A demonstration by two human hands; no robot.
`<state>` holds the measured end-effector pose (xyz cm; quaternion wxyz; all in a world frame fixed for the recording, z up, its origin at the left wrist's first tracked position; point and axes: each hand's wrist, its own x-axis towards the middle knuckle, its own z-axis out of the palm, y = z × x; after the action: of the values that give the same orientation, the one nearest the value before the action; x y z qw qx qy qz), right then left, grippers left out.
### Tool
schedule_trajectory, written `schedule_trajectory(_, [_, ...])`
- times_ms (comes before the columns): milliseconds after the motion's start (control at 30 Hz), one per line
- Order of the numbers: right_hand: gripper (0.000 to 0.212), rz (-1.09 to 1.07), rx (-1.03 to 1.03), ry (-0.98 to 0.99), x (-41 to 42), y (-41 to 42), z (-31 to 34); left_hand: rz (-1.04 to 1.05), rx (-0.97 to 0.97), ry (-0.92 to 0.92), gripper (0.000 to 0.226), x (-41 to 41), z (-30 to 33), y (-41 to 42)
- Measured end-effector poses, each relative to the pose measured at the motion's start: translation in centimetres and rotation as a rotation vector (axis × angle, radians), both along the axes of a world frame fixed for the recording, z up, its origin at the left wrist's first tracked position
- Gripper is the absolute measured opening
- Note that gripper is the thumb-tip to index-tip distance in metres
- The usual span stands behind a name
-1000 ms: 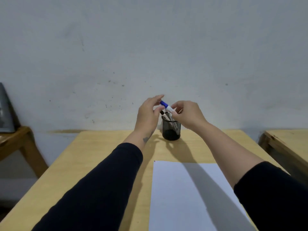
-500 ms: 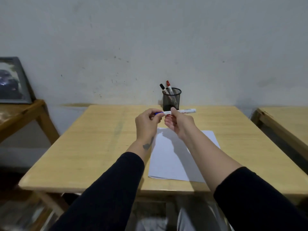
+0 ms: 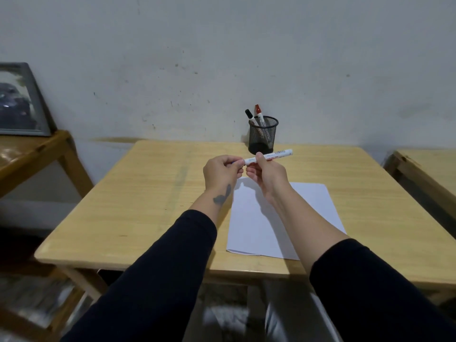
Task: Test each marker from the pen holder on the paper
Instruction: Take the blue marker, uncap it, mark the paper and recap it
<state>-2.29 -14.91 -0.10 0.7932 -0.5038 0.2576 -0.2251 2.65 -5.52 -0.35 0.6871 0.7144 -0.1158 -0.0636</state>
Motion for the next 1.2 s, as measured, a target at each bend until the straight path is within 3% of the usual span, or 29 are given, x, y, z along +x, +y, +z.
schedule_trajectory(100, [0.022,-0.011,-0.004,-0.004,0.4,0.0,-0.8,0.020,0.073,0.009,0.012,0.2,-0.3,-0.2])
schedule_trajectory(233, [0.021,-0.036,0.014,-0.009,0.9,0.1,-1.3,0.035,0.226,-0.179,0.014,0.3,-0.7,0.2])
schedule_trajectory(367, [0.025,-0.076,-0.083,0.011,1.1,-0.8,-1.0,0.020,0.272,-0.210,0.008,1.5,-0.5,1.0])
schedule_trajectory(567, [0.022,-0.106,-0.308,0.060,1.1,-2.1,-0.5,-0.144,0.754,-0.298,0.008,2.8,-1.2,1.5])
schedule_trajectory(667, [0.019,-0.084,-0.279,0.057,1.1,-2.0,-0.7,-0.235,0.955,-0.374,0.023,2.9,-1.7,0.9])
schedule_trajectory(767, [0.018,-0.063,-0.240,0.059,1.2,-1.9,-0.7,-0.267,1.057,-0.452,0.011,2.6,-1.6,0.8])
schedule_trajectory(900, [0.016,-0.072,-0.233,0.074,1.7,-2.0,-0.8,-0.243,0.980,-0.442,0.044,2.4,-1.5,0.9])
schedule_trajectory(1067, [0.017,-0.137,-0.259,0.051,1.9,-1.9,-1.2,-0.198,0.987,-0.472,0.037,2.2,-1.7,0.7])
schedule_trajectory(1200, [0.010,-0.209,-0.355,0.081,1.7,-2.0,-2.8,-0.226,1.037,-0.559,0.060,2.1,-3.4,1.0])
